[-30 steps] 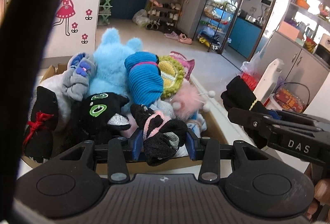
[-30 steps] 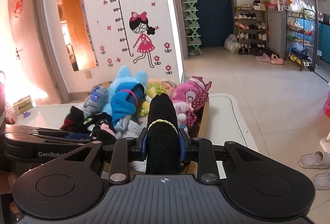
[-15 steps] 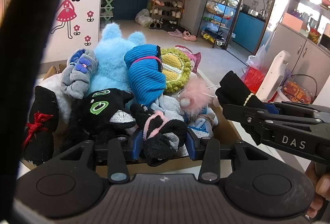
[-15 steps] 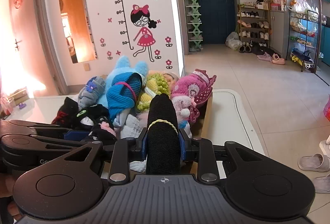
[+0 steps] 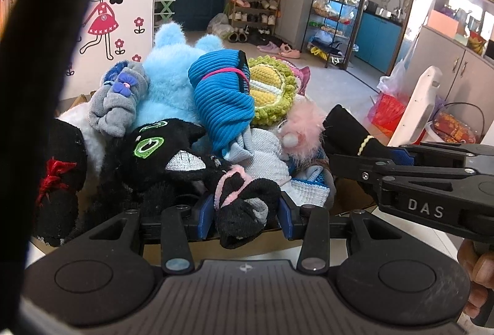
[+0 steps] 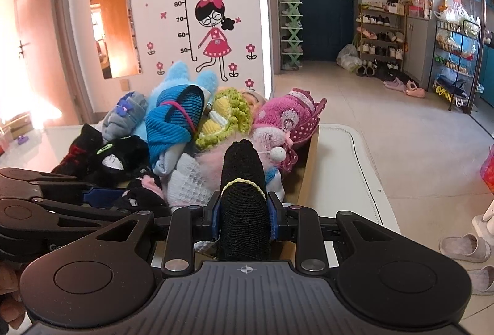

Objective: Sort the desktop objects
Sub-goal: 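Carry both black socks over the box and open both grippers to release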

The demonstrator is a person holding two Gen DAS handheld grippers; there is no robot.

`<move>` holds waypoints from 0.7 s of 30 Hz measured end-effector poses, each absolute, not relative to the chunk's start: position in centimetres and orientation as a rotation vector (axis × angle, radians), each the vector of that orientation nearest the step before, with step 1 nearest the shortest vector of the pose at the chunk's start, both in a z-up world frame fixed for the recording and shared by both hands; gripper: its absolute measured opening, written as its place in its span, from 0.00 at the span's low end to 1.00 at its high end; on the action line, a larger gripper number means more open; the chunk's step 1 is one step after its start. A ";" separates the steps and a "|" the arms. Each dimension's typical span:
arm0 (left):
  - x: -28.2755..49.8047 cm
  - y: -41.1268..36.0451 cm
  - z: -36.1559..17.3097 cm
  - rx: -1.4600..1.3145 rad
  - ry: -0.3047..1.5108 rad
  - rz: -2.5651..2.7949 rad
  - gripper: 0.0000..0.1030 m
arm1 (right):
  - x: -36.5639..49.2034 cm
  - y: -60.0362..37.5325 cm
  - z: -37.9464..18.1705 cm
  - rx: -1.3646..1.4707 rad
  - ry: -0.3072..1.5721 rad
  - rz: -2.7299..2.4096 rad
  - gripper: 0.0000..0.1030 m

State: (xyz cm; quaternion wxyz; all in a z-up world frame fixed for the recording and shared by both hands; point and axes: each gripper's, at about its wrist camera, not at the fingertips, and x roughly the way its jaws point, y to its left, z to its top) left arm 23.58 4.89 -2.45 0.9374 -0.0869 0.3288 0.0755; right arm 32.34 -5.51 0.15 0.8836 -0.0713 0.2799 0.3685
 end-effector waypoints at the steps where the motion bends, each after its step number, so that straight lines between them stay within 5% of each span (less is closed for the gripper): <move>1: 23.6 4.8 -2.4 -0.170 0.671 0.156 0.38 | 32.3 -5.4 0.0 -0.154 0.580 0.766 0.34; 15: 23.5 4.7 -2.4 -0.161 0.668 0.159 0.39 | 32.5 -4.9 -1.3 -0.203 0.573 0.757 0.38; 21: 23.5 4.7 -2.1 -0.152 0.661 0.159 0.40 | 32.0 -5.7 -0.6 -0.199 0.536 0.745 0.50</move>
